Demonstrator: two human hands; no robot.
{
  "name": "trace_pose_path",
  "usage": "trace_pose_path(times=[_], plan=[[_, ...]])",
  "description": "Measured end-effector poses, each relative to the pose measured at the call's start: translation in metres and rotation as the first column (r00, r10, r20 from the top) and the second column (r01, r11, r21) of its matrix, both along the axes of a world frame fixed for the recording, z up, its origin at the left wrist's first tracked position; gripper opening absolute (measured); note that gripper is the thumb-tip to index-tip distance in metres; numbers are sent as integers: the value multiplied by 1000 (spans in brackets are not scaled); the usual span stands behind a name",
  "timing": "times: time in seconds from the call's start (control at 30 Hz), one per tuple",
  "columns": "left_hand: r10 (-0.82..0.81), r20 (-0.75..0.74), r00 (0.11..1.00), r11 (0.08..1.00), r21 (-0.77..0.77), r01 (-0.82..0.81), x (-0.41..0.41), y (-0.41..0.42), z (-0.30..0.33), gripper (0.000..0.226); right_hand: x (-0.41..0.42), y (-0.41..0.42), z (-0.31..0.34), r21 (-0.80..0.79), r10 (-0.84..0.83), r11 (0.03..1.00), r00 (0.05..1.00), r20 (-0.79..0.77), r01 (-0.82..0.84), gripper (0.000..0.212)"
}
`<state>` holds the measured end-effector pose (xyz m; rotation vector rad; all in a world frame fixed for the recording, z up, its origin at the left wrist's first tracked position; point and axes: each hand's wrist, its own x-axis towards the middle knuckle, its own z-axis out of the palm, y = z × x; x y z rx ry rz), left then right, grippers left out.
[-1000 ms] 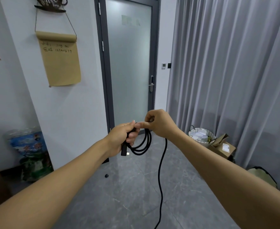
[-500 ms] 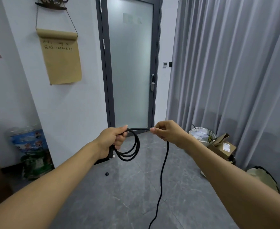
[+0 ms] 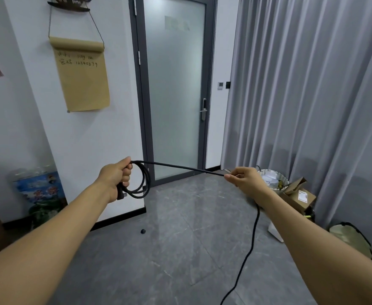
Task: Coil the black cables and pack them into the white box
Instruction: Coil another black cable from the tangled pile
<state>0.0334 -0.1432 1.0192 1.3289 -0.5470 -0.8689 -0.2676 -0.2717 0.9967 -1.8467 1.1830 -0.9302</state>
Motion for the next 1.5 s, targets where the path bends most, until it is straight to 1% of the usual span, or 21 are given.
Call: trace_pose_path(times=[0.07,0.1,0.17,0.2,0.27,0.3,0.37,0.43,0.5,0.6,0.73,0.83,0.9,0.97,1.03,1.1,1.17,1.23,1.37,1.5], plan=[[36,-1,999,999,-14,-36,-1,-3,1,33,5,-3,5,-78,-59,995,998,-38,56,22],[53,-2,999,998,-27,-53,-4,-5,2,33,9,-3,7,-150,-108,984,990,-90,93,23],[76,32,997,995,-67,-74,-10,-8,4,32,17,1,14,-351,-245,925,936,-254,147,21],[81,63,995,993,-91,-75,-13,-9,5,32,22,5,18,-452,-309,882,890,-336,135,20],[81,137,987,989,-133,-63,-19,-12,7,34,29,13,24,-608,-394,793,780,-486,23,19],[75,173,982,987,-151,-49,-22,-13,8,34,33,16,26,-651,-421,756,719,-554,-59,19],[55,224,973,984,-177,-15,-30,-16,12,35,42,26,32,-662,-418,711,617,-667,-235,20],[33,257,966,981,-195,18,-39,-18,15,34,50,33,37,-630,-352,681,586,-730,-375,20],[12,298,955,980,-195,49,-48,-20,17,33,59,41,43,-595,-251,653,608,-754,-468,20],[-30,407,913,982,-156,102,-58,-23,16,34,68,51,51,-551,-96,622,644,-759,-556,20],[-90,500,861,975,-132,179,-70,-22,14,34,73,61,64,-470,101,664,692,-715,-582,15],[-128,626,769,974,-69,218,-80,-19,13,38,74,61,69,-428,230,715,764,-603,-553,11],[-153,662,734,972,-31,231,-86,-17,13,36,73,59,71,-422,284,745,818,-499,-516,10],[-213,652,727,958,-9,288,-89,-15,13,36,71,58,72,-425,283,774,857,-431,-469,19],[-295,646,704,931,29,364,-91,-13,13,39,70,58,73,-431,241,802,885,-399,-413,31],[-399,596,697,894,85,439,-92,-12,13,42,68,55,73,-417,197,836,904,-381,-358,39],[-490,516,702,854,125,504,-90,-11,13,42,64,48,70,-352,190,881,918,-348,-316,40],[-533,470,704,835,157,528,-87,-8,14,44,57,40,64,-272,212,914,926,-313,-301,38],[-517,468,717,850,183,494,-79,1,10,37,41,26,45,-173,246,941,940,-237,-290,31],[-408,436,802,909,112,401,-70,2,8,45,26,15,26,-90,219,967,958,-182,-239,32]])
